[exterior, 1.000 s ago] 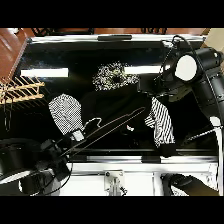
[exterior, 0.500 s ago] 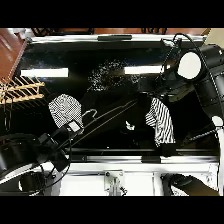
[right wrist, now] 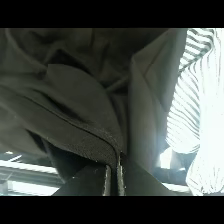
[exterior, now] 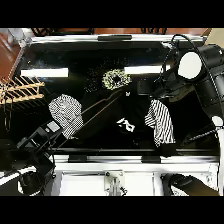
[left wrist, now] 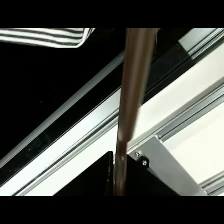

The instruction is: Fold the shirts.

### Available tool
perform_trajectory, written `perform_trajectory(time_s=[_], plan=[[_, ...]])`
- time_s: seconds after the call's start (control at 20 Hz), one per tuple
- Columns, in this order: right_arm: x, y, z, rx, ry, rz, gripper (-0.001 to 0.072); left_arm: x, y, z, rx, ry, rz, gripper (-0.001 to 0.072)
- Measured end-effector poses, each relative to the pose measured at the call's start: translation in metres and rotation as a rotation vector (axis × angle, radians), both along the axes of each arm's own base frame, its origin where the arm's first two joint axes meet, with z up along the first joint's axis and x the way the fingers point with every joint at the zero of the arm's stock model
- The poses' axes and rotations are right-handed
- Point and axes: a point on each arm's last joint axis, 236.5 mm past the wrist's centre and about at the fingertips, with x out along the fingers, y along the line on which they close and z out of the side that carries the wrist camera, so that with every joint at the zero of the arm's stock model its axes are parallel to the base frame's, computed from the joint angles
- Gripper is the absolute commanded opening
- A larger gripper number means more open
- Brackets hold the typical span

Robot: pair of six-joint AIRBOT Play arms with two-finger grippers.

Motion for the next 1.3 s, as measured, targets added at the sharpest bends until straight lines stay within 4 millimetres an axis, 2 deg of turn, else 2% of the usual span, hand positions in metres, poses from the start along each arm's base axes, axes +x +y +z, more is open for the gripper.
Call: perform_trajectory(time_s=[0.3,0.55,0.85,1.0,1.3], plan=[[-0.001,0.000,0.000,-0.001,0.004,0.004,0.0077,-0.005,0.005,0.001,0.007,0.012,-0.011,0.0051],[0.000,0.001,0.001,0.003,-0.006,0.010,0.0077,-0.002,-0.018,-0.002,-0.046,0.014,-0.079,0.0050],[0.003,0.007,0.019,0.049,-0.075,0.019,0.0077,0.006,-0.035,-0.008,-0.050,0.012,-0.139,0.0050],[0.003,0.007,0.023,0.055,-0.088,0.019,0.0077,0.010,-0.022,-0.002,-0.010,-0.010,-0.130,0.0049],[0.003,0.007,0.025,0.059,-0.097,0.017,0.0077,0.006,0.009,0.030,0.010,-0.061,-0.078,0.0049]])
